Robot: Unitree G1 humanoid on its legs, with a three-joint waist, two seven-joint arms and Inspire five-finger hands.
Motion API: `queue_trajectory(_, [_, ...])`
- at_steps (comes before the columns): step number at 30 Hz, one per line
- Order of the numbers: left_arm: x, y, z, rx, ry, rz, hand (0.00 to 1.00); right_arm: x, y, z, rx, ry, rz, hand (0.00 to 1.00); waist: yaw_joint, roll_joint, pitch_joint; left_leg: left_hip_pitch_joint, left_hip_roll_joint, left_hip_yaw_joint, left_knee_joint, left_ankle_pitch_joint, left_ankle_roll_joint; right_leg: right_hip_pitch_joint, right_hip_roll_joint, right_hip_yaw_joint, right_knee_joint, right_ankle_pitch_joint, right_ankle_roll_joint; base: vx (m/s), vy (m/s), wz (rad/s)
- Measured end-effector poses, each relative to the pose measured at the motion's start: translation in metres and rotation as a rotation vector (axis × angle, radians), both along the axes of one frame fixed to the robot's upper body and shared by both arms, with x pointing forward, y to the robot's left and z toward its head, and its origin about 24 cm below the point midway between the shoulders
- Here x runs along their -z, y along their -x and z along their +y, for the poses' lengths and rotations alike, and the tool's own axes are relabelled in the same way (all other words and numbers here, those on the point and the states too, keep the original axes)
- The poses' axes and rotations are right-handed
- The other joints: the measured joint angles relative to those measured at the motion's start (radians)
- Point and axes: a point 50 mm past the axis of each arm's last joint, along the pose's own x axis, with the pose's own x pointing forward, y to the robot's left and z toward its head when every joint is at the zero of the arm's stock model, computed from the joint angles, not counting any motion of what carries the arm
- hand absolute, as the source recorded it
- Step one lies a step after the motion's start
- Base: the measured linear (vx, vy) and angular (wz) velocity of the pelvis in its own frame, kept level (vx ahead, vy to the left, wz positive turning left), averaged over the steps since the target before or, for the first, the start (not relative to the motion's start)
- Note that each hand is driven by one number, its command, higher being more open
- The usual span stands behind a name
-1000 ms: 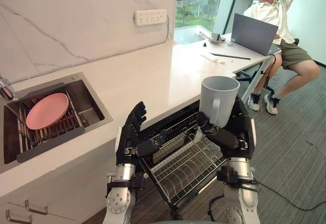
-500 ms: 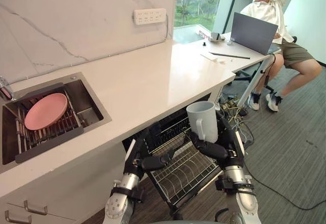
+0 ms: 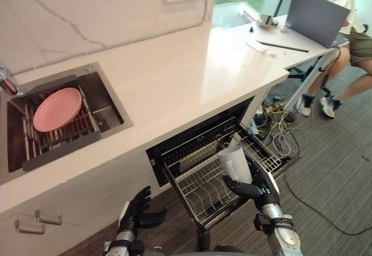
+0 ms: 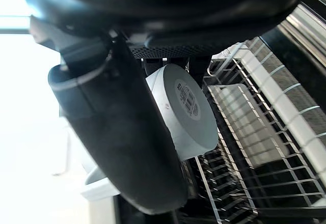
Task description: Walk over to the sink, pick up the cup, carry it to the dishwasher, place the cup inside the dishwasher, then close the dishwasher door
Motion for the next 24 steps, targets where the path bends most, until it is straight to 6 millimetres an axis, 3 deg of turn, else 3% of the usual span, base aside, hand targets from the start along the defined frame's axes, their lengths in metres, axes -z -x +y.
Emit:
queue_trajectory(5, [-0.017,-0.032,0.026,-0.193,-0.108,-0.09,0.9,-0.019,-0.047,0.002,-0.026,0.058,-0.067,0.3,0.039,-0.017,0.112,-0.129,-0.007,-0.041,0.081,-0.008,0.015,-0.076,-0.02,-0.029,0.0,0.028,0.008,-0.11,0.085,0.18])
queue_trajectory(14, [-0.035,-0.071,0.03,-0.291,-0.067,-0.176,0.9,-0.046,-0.104,0.005,-0.022,0.123,-0.076,0.3,0.079,-0.066,0.237,-0.263,-0.034,-0.1,0.136,0.004,0.044,-0.16,-0.045,-0.077,0.0,0.065,0.001,-0.04,0.099,0.19])
queue_trajectory(15, [-0.037,-0.076,0.029,-0.293,-0.056,-0.184,0.9,-0.05,-0.111,0.007,-0.035,0.133,-0.081,0.9,0.082,-0.07,0.243,-0.279,-0.036,-0.107,0.142,0.005,0.046,-0.169,-0.048,-0.083,0.0,0.068,0.001,-0.18,0.366,0.27])
queue_trajectory(16, [-0.043,-0.09,0.025,-0.296,-0.036,-0.218,0.9,-0.07,-0.133,0.01,-0.069,0.157,-0.124,0.9,0.096,-0.082,0.276,-0.343,-0.049,-0.121,0.159,0.016,0.061,-0.218,-0.065,-0.094,0.0,0.087,0.002,-0.16,0.377,0.25])
queue_trajectory(21, [-0.044,-0.092,0.024,-0.293,-0.034,-0.221,0.9,-0.072,-0.136,0.01,-0.067,0.157,-0.123,0.9,0.094,-0.082,0.277,-0.348,-0.053,-0.122,0.161,0.016,0.063,-0.221,-0.065,-0.095,0.0,0.088,0.001,-0.01,0.132,0.04])
queue_trajectory(24, [-0.049,-0.105,0.011,-0.282,0.011,-0.252,0.9,-0.089,-0.135,0.007,-0.01,0.094,-0.212,0.9,0.075,-0.081,0.277,-0.345,-0.068,-0.147,0.114,0.042,0.066,-0.223,-0.077,-0.119,0.001,0.08,0.001,0.06,0.192,0.33])
